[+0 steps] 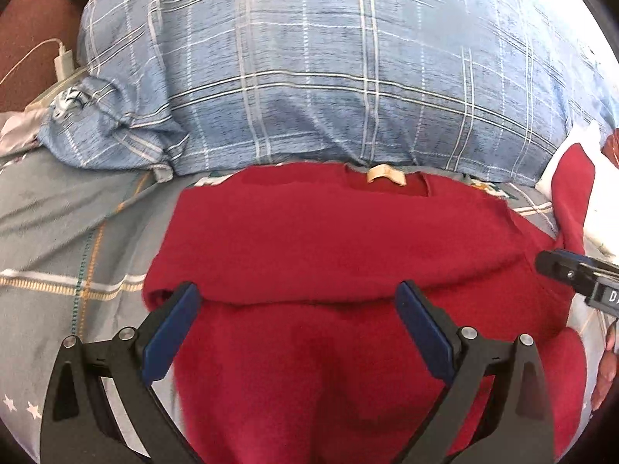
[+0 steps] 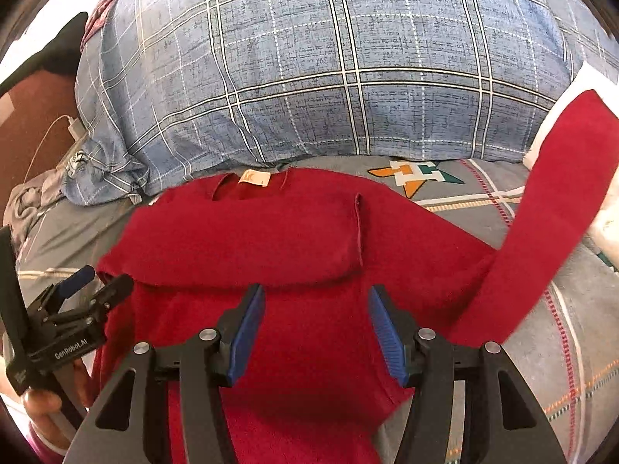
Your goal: Fold small clothes
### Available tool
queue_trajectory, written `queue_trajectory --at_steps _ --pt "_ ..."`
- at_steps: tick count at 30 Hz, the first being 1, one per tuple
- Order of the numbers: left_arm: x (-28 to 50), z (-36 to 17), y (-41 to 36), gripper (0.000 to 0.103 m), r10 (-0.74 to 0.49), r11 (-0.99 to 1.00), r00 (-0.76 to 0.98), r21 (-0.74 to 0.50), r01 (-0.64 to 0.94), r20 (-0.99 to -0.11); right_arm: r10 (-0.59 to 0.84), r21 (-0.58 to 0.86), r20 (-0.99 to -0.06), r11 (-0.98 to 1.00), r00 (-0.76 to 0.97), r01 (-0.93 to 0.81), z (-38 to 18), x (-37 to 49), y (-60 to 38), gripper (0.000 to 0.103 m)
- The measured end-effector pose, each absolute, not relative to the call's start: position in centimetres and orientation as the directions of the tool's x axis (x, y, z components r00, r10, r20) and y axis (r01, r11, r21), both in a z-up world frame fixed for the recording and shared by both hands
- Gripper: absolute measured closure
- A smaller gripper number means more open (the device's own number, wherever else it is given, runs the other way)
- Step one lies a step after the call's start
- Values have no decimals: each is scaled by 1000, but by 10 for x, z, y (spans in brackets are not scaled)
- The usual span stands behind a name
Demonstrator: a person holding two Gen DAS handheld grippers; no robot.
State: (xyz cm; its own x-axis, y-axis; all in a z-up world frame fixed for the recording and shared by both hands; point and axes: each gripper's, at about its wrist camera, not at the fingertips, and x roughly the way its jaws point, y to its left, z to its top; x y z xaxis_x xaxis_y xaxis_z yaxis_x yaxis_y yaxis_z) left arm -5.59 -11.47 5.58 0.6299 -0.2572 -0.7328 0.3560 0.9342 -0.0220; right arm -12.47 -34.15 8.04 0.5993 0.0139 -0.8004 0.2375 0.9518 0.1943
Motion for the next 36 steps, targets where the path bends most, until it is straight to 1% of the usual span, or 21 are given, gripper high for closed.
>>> queue_trajectory --at_steps 4,7,8,10,11,12,13,15,18,20,22,25,26,27,29,30,31,33,34,35,36 --pt "-48 58 -131 2 -270 931 621 -35 363 -736 -29 154 -807 954 589 258 76 -109 -348 46" --pt "-42 58 -144 2 -274 930 615 -40 365 -739 -31 155 -829 947 558 283 65 -96 -357 46" --pt "-41 58 -147 2 -274 929 611 -42 367 -742 -22 164 -829 946 558 281 61 -91 -358 47" --pt "-38 56 -155 2 -276 927 603 -42 372 -749 -12 161 -826 953 564 256 56 -85 -358 69" --pt "-38 55 -158 2 -275 926 600 -41 374 -751 -23 142 -827 958 562 248 53 -84 -356 82" --pt "-38 54 -161 2 -275 926 599 -38 377 -752 -52 108 -827 962 560 249 53 -84 -354 88" --pt "-38 53 -165 2 -275 924 597 -35 381 -754 -60 98 -824 964 564 246 54 -85 -353 90" --pt "-39 52 -171 2 -275 921 596 -28 389 -755 -51 109 -811 966 583 236 58 -92 -354 92" --pt "-37 46 -178 2 -271 919 589 -23 393 -762 -42 123 -803 965 594 233 60 -99 -355 92" --pt "-35 41 -182 2 -266 920 575 -25 392 -774 -56 104 -811 966 583 237 55 -99 -355 92" --pt "-31 32 -185 2 -254 923 551 -29 383 -795 -47 119 -817 961 575 248 47 -99 -358 93" --pt "-28 22 -184 2 -255 927 527 -50 372 -811 -46 129 -805 960 591 250 46 -102 -358 90" --pt "-28 21 -183 2 -256 928 523 -55 369 -813 -41 138 -805 958 592 253 46 -103 -359 87" --pt "-28 20 -183 2 -255 929 522 -56 367 -814 -26 159 -807 953 590 260 46 -104 -361 77" --pt "-29 18 -184 2 -250 929 529 -47 366 -811 31 225 -814 938 580 265 51 -110 -373 67" --pt "-31 17 -185 2 -246 929 535 -41 367 -808 33 237 -806 933 591 271 57 -115 -380 64" --pt "-32 17 -186 2 -245 930 540 -37 367 -805 13 230 -795 932 607 282 65 -120 -388 62" --pt "-34 17 -185 2 -247 930 550 -35 367 -798 -81 185 -758 925 647 333 89 -138 -414 50" --pt "-34 16 -184 2 -249 930 550 -38 365 -797 -123 174 -737 916 664 362 100 -146 -428 46" --pt "-33 16 -184 2 -250 931 550 -42 363 -797 -162 166 -719 905 675 393 110 -153 -443 40" --pt "-33 15 -183 1 -252 932 549 -48 359 -797 -213 154 -703 886 679 437 119 -161 -463 38"
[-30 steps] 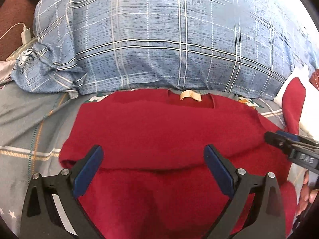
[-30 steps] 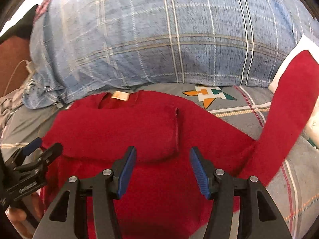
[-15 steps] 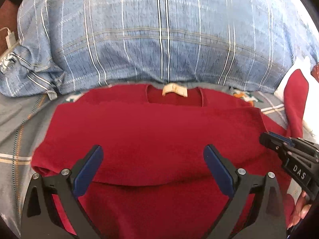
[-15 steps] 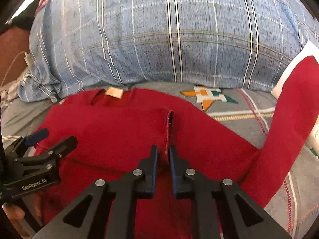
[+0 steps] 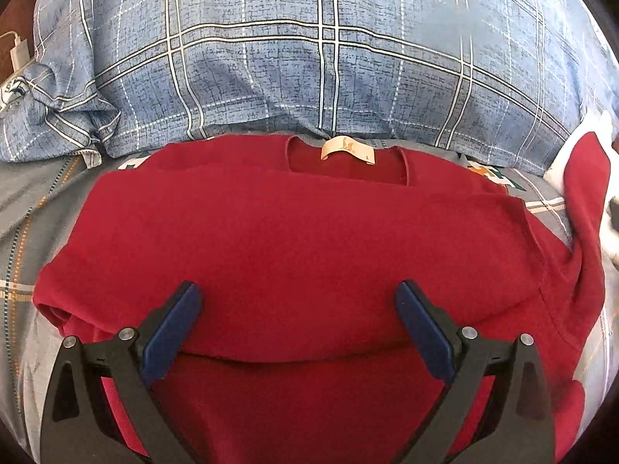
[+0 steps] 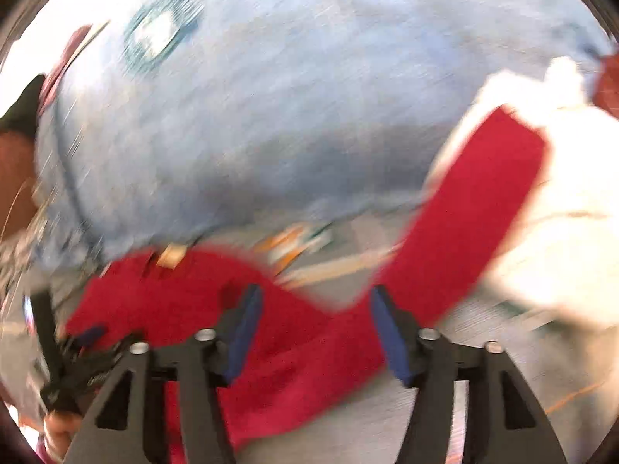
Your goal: Fold small clothes
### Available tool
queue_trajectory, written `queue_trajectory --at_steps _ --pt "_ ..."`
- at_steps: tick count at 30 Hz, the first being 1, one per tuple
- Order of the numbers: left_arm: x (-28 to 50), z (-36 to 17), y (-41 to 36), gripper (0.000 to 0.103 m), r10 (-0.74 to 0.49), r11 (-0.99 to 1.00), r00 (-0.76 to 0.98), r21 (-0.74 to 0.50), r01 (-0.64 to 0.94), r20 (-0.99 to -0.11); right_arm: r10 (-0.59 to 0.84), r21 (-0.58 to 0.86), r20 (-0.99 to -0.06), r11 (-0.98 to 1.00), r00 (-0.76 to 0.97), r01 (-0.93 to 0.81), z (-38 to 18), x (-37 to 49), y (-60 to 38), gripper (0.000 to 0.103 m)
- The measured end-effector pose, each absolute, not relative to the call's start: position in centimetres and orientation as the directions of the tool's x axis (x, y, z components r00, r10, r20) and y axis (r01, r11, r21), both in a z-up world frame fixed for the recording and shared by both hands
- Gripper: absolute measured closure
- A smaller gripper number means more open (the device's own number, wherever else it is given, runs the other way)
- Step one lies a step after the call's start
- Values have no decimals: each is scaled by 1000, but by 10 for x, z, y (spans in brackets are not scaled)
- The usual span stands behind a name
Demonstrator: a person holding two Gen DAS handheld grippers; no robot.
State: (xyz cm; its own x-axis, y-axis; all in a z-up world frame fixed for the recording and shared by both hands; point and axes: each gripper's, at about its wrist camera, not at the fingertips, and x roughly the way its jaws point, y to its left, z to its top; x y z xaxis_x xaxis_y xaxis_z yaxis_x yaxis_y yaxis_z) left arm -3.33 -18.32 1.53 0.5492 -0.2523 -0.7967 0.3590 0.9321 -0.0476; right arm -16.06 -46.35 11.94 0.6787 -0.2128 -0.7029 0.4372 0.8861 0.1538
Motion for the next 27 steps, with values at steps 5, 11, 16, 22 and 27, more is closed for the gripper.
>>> queue_trajectory --at_steps 5,11,16,22,27 --pt "-35 15 -184 1 -245 934 559 -38 355 -792 -364 165 -682 769 634 618 135 -181 -563 39" --pt "-36 31 -190 1 -285 913 550 -48 405 -785 -355 257 -673 710 648 656 129 -178 -628 39" --pt "-41 37 -205 1 -288 901 550 -28 432 -784 -364 246 -678 707 639 663 115 -155 -642 58" --pt "-45 34 -201 1 -297 897 543 -35 440 -786 -336 312 -669 682 663 661 113 -149 -657 95" --pt "-39 41 -182 1 -347 902 520 -126 413 -780 -264 369 -601 746 754 554 145 -163 -626 96"
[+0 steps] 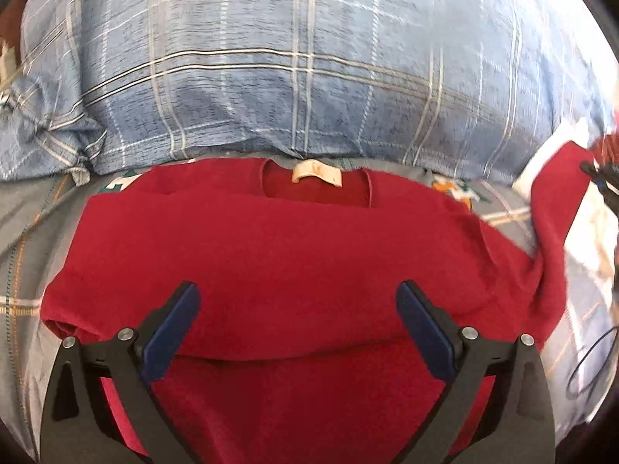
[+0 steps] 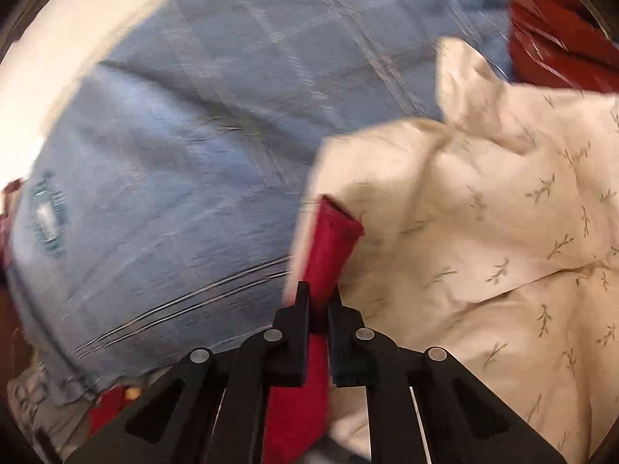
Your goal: Fold small clothes
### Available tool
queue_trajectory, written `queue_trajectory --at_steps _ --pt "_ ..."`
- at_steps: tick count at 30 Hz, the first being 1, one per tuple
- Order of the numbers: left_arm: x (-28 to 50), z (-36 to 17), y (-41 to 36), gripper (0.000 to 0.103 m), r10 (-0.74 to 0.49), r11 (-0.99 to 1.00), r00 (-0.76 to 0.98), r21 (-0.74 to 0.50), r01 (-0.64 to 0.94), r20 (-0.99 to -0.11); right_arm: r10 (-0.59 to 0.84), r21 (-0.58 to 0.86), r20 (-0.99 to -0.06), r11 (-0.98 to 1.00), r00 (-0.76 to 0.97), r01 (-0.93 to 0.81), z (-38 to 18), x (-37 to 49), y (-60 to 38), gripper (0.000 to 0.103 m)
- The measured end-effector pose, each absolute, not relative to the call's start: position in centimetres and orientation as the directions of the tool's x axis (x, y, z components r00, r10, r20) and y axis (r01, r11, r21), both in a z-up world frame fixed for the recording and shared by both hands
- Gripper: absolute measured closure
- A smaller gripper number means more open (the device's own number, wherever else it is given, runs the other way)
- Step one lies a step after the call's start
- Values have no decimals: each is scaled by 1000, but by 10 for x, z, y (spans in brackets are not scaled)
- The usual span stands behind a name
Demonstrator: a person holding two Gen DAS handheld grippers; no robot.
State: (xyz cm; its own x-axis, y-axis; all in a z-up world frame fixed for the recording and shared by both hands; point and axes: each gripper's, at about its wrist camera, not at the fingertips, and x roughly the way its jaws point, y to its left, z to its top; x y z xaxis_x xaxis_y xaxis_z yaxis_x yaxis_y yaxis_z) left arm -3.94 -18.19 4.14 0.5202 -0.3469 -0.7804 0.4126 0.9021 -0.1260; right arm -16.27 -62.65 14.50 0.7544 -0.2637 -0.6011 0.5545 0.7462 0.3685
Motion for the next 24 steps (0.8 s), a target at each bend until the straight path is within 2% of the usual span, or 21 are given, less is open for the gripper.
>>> queue_trajectory --at_steps 4,8,11,14,15,18,20,21,23,24 --pt "-37 54 -166 1 -362 909 536 -160 385 -763 -143 346 -554 856 820 383 177 -154 -561 96" --pt "-35 64 -150 1 -370 914 552 -188 358 -748 10 310 -549 931 836 193 186 -132 -478 96" --pt "-32 70 -136 1 -381 916 558 -218 337 -737 156 309 -583 950 797 40 169 -113 -410 96" --pt "-30 71 -126 1 -385 917 563 -236 320 -732 222 270 -644 961 732 -54 135 -95 -350 96" --pt "-30 70 -125 1 -383 918 562 -236 318 -733 247 278 -664 958 706 -74 121 -89 -339 90" --pt "-30 66 -125 1 -383 917 549 -233 325 -743 275 295 -749 953 603 -68 86 -78 -324 83" --pt "-33 66 -127 1 -390 910 548 -222 349 -740 290 338 -738 940 610 -39 86 -89 -338 78" --pt "-34 67 -129 1 -389 909 553 -208 361 -737 294 359 -722 933 627 -24 90 -99 -347 66" --pt "-35 66 -133 1 -379 909 562 -180 377 -735 272 368 -694 930 667 4 101 -119 -366 55" --pt "-35 66 -136 1 -380 906 559 -175 385 -737 241 354 -687 935 685 26 107 -126 -376 53"
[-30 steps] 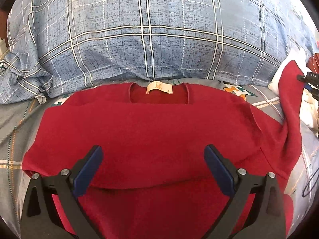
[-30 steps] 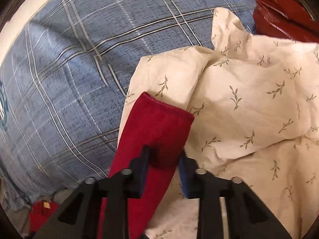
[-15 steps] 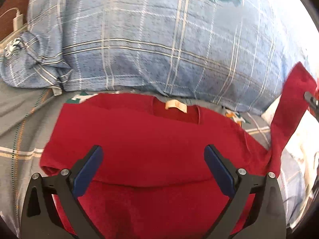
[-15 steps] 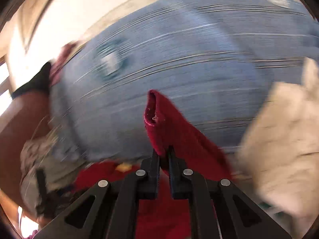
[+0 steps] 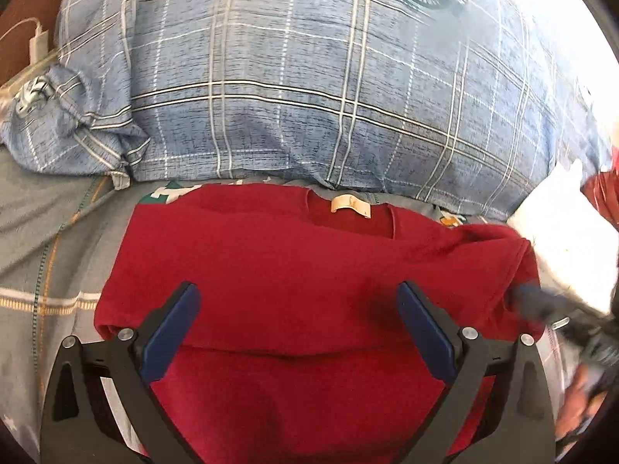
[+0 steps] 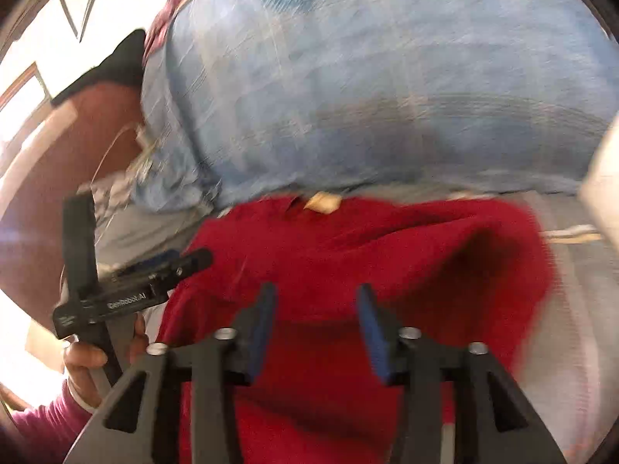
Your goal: Fold small clothes
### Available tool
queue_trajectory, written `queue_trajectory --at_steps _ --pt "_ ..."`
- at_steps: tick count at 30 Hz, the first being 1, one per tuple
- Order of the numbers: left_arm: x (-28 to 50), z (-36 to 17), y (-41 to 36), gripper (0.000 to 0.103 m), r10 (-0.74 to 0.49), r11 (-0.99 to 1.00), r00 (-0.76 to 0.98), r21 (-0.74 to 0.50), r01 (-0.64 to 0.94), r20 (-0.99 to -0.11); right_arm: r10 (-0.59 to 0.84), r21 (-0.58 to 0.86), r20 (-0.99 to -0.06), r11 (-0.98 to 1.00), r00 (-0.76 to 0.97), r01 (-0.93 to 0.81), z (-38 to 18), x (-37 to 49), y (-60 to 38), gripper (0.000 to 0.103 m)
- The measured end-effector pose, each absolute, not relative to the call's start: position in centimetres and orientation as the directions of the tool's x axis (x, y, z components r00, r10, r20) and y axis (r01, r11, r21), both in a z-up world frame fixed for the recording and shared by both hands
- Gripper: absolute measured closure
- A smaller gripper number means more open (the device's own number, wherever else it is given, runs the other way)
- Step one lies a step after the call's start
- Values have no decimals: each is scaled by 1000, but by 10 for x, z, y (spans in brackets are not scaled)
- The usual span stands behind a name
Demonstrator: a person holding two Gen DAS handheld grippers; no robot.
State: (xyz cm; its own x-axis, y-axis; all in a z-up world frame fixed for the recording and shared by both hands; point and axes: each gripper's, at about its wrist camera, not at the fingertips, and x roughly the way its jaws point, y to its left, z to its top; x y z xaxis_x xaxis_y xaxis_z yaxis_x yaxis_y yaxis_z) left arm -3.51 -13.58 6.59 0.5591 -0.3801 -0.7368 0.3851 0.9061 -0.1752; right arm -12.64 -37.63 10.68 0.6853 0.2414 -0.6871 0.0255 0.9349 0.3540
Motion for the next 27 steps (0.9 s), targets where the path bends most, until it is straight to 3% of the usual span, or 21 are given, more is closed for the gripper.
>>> queue_trajectory --at_steps 4,8,17,21,27 --pt "-40 65 -146 1 -416 884 545 -182 431 -728 144 312 -706 942 693 123 113 -157 -415 53" --pt "-52 66 -158 1 -410 864 553 -114 491 -726 103 301 -735 935 670 186 100 -171 -433 53" --pt "-77 52 -166 1 -384 793 538 30 609 -750 243 361 -732 931 637 60 88 -152 -393 53" --pt "-73 48 -169 1 -411 786 494 -24 617 -766 300 437 -720 897 626 73 77 -131 -382 53" --pt "-57 47 -162 1 -495 801 409 -219 557 -767 292 456 -721 883 628 113 65 -111 -372 53"
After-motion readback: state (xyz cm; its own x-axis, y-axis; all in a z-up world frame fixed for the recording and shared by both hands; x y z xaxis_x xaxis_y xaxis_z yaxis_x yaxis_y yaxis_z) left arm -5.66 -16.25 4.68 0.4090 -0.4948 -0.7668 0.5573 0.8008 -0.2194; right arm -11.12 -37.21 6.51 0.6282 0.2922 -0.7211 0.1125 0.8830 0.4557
